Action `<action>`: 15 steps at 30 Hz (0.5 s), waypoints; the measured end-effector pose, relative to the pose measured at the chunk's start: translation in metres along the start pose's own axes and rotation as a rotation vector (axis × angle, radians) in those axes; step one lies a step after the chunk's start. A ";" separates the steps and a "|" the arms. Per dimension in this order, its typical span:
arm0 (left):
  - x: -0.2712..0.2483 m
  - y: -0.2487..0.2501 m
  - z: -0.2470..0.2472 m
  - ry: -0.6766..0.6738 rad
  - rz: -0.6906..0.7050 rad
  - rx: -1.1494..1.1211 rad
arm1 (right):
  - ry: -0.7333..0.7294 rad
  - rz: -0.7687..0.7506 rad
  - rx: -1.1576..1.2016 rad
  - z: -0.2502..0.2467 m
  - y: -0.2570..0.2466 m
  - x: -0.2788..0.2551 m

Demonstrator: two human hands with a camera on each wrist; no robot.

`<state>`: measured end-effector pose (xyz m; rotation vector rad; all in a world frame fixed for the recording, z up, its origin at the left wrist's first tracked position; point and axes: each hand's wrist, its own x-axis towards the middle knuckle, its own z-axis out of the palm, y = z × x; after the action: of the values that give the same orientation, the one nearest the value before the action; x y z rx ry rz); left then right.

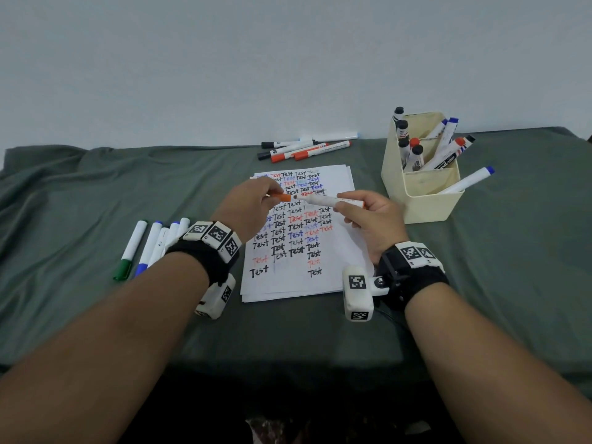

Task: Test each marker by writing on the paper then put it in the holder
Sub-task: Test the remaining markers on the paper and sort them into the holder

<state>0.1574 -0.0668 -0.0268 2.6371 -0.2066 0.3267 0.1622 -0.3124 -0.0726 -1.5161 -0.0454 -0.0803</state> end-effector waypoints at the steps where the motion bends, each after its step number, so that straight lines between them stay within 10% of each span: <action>1: -0.001 0.001 0.000 -0.006 -0.004 -0.011 | -0.009 0.003 -0.003 0.000 0.000 0.000; 15: -0.002 0.002 0.008 -0.160 0.047 -0.019 | -0.157 -0.010 -0.066 0.001 0.003 0.000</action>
<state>0.1569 -0.0727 -0.0333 2.6437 -0.3225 0.1277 0.1629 -0.3117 -0.0757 -1.5862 -0.1774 0.0299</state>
